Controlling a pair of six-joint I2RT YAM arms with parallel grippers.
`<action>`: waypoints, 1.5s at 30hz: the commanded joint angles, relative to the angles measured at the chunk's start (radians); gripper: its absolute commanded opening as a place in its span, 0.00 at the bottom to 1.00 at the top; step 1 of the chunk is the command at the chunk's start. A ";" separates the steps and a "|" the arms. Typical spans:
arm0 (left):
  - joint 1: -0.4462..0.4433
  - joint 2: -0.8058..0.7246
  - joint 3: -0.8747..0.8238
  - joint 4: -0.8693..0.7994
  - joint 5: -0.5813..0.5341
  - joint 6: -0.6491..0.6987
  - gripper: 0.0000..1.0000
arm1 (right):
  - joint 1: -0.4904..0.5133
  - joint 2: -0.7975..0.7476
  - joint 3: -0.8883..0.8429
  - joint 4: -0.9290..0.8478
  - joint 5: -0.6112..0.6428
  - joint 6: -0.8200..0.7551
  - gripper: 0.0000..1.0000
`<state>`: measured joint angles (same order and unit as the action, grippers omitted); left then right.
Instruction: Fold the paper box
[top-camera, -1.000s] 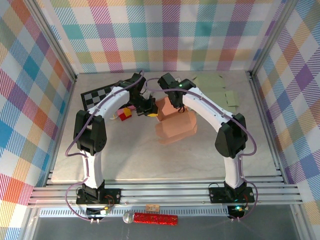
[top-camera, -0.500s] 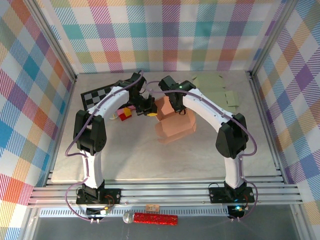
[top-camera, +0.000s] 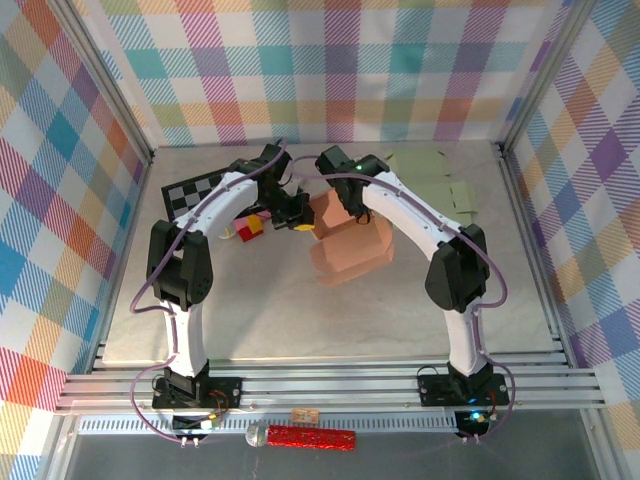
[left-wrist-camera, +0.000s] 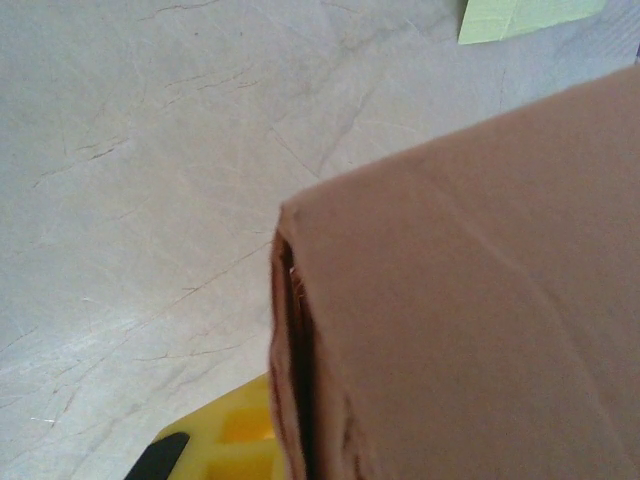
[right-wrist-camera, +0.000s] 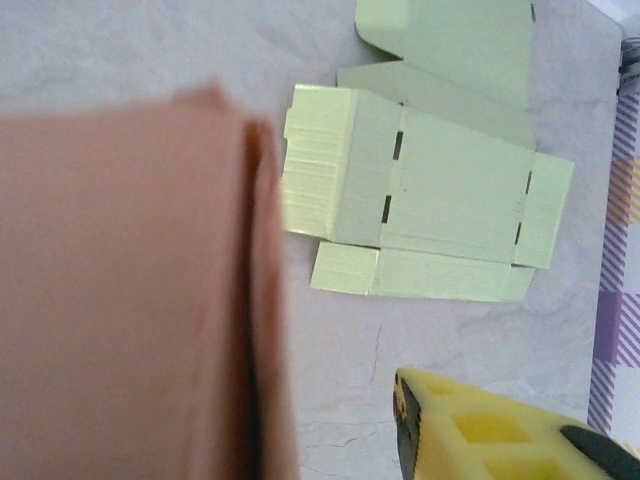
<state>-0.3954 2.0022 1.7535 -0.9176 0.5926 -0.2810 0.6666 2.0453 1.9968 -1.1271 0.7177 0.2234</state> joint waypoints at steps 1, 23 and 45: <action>-0.011 0.012 0.026 -0.035 0.018 -0.006 0.00 | -0.006 0.003 0.056 -0.020 -0.003 -0.006 0.42; -0.017 0.018 0.038 -0.056 0.015 -0.002 0.00 | -0.016 0.044 0.142 -0.053 -0.049 0.023 0.36; -0.025 0.025 0.051 -0.059 0.009 -0.016 0.00 | -0.005 0.085 0.179 -0.083 -0.020 0.061 0.13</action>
<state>-0.4061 2.0209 1.7718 -0.9432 0.5816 -0.2920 0.6567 2.1658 2.2044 -1.2110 0.6701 0.2485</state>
